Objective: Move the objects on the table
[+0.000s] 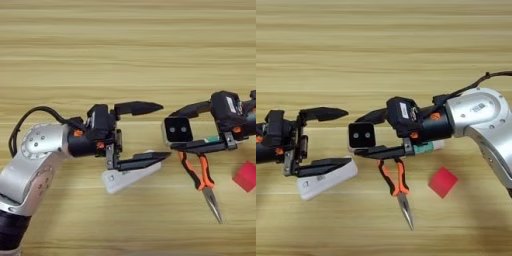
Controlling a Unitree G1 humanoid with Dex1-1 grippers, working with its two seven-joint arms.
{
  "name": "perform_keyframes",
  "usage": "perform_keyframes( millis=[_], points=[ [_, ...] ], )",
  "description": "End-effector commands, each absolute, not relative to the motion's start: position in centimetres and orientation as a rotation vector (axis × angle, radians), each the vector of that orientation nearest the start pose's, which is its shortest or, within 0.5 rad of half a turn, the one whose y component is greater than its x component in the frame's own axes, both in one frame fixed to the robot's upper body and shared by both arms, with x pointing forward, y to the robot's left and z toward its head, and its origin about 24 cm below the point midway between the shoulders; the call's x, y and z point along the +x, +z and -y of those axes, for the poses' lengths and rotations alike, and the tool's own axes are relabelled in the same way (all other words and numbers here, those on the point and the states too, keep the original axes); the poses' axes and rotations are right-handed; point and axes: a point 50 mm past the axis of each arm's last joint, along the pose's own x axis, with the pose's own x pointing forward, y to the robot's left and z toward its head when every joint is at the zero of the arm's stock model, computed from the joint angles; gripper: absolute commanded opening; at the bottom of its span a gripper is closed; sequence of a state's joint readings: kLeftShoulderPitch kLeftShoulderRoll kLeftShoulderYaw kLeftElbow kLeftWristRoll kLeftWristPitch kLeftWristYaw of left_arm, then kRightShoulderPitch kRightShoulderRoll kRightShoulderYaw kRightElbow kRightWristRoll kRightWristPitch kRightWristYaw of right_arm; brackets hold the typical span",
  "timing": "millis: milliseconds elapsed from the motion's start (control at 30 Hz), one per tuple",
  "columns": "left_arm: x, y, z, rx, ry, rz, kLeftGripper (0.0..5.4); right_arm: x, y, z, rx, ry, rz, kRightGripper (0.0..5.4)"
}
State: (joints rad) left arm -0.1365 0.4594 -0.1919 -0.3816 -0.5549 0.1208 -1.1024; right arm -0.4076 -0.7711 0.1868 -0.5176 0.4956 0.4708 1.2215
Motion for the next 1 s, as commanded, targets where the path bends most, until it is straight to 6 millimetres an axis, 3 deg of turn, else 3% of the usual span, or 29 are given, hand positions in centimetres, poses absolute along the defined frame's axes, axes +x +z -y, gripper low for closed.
perform_keyframes(
  millis=[33,200,433,900,1000],
  points=[
    [21.31,13.97,-11.04,0.072,-1.508,0.288,3.85,22.44,19.25,12.5,-0.548,1.614,0.016,2.49],
    [21.32,13.88,-10.95,0.069,-1.508,0.287,3.44,22.51,19.43,12.31,-0.544,1.61,0.033,2.49],
    [21.42,13.75,-10.79,0.067,-1.504,0.287,4.13,22.33,19.49,11.9,-0.54,1.621,0.058,2.49],
    [21.53,13.73,-10.78,0.06,-1.494,0.289,2.51,22.2,19.78,11.7,-0.542,1.622,0.076,2.49],
    [21.58,13.71,-10.8,0.058,-1.491,0.289,2.43,22.15,19.83,11.68,-0.542,1.624,0.077,2.49]
  ],
)
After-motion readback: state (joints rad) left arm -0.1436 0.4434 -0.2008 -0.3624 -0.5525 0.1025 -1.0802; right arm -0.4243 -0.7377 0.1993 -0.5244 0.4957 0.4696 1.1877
